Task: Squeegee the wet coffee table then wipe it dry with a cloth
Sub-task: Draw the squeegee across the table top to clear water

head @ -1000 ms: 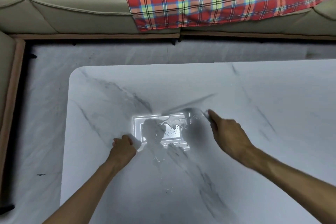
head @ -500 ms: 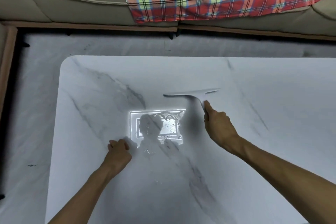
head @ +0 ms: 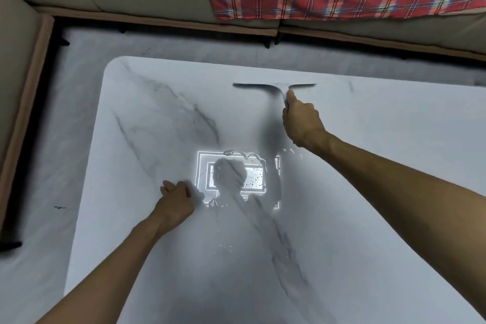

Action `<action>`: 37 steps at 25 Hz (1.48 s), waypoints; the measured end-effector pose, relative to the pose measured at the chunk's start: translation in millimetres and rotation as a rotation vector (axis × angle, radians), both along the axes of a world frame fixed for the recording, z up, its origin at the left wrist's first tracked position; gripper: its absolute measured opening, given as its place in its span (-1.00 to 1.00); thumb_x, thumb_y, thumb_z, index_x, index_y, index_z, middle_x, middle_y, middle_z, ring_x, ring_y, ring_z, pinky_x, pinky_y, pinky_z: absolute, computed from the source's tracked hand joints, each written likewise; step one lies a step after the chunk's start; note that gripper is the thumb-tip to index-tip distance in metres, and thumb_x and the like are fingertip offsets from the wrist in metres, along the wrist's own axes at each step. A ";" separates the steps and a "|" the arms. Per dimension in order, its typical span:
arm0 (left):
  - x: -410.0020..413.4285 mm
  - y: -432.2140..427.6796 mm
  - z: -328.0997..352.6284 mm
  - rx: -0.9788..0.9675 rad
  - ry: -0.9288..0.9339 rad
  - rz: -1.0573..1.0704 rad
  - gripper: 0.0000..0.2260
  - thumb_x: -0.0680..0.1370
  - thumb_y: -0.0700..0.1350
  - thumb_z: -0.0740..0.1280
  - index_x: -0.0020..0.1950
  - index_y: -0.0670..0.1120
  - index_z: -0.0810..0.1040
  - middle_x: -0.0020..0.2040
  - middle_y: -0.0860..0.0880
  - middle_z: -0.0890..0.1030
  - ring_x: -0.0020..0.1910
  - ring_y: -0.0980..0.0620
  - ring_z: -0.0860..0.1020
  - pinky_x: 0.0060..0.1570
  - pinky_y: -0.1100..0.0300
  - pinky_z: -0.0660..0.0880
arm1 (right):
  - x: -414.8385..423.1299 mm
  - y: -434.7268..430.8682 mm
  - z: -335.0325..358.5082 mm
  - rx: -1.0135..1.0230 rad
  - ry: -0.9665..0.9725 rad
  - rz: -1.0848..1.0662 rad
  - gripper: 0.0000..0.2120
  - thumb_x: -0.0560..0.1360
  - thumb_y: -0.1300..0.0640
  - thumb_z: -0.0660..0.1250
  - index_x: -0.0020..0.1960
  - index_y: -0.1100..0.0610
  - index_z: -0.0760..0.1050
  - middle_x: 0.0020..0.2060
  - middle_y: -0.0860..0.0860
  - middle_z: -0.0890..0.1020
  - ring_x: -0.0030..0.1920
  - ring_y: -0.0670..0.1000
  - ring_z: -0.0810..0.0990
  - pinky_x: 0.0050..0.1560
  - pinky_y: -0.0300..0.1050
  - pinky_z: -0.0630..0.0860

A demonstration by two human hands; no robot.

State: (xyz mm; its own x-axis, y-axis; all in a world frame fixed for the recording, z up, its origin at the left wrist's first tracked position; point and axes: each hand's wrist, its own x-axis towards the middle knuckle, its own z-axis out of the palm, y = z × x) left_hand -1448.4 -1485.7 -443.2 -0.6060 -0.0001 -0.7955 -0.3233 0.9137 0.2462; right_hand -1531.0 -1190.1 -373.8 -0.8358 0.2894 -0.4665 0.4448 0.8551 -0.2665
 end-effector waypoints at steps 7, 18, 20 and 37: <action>21.6 -19.8 20.0 0.176 -0.016 0.066 -0.90 0.52 -0.23 0.22 0.02 -0.12 0.37 -0.05 -0.06 0.42 -0.17 0.07 0.44 -0.28 0.23 0.30 | 139.9 -29.1 16.4 -0.055 -0.195 0.138 -0.45 0.59 0.24 0.05 0.54 0.02 0.01 -0.29 0.04 0.40 -0.26 0.15 0.37 -0.26 -0.10 0.27; 95.2 -101.3 28.5 0.112 0.067 0.202 -0.82 0.43 -0.29 0.21 -0.03 -0.07 0.36 -0.17 -0.01 0.46 -0.31 0.07 0.42 -0.39 0.22 0.29 | 96.1 -94.1 -0.7 -0.031 -0.037 0.322 -0.56 0.62 0.18 0.05 0.48 0.02 0.12 -0.26 0.13 0.46 -0.28 0.22 0.42 -0.26 -0.04 0.34; 111.5 -113.1 26.9 0.107 0.055 0.214 -0.82 0.43 -0.28 0.22 -0.02 -0.07 0.37 -0.16 0.00 0.43 -0.30 0.08 0.42 -0.40 0.23 0.28 | 136.0 -84.8 -1.2 -0.007 -0.062 0.323 -0.55 0.60 0.18 0.07 0.47 -0.01 0.13 -0.30 0.09 0.46 -0.31 0.21 0.42 -0.30 -0.05 0.35; 181.7 -137.8 -18.1 0.086 0.007 0.223 -0.80 0.44 -0.29 0.19 -0.05 -0.02 0.31 0.45 -0.25 0.13 0.43 -0.22 0.24 0.21 0.00 0.42 | 156.8 -182.1 -2.1 0.127 0.016 0.842 -0.58 0.65 -0.01 0.00 0.50 -0.20 0.09 -0.17 0.03 0.51 -0.23 0.18 0.51 -0.27 -0.05 0.29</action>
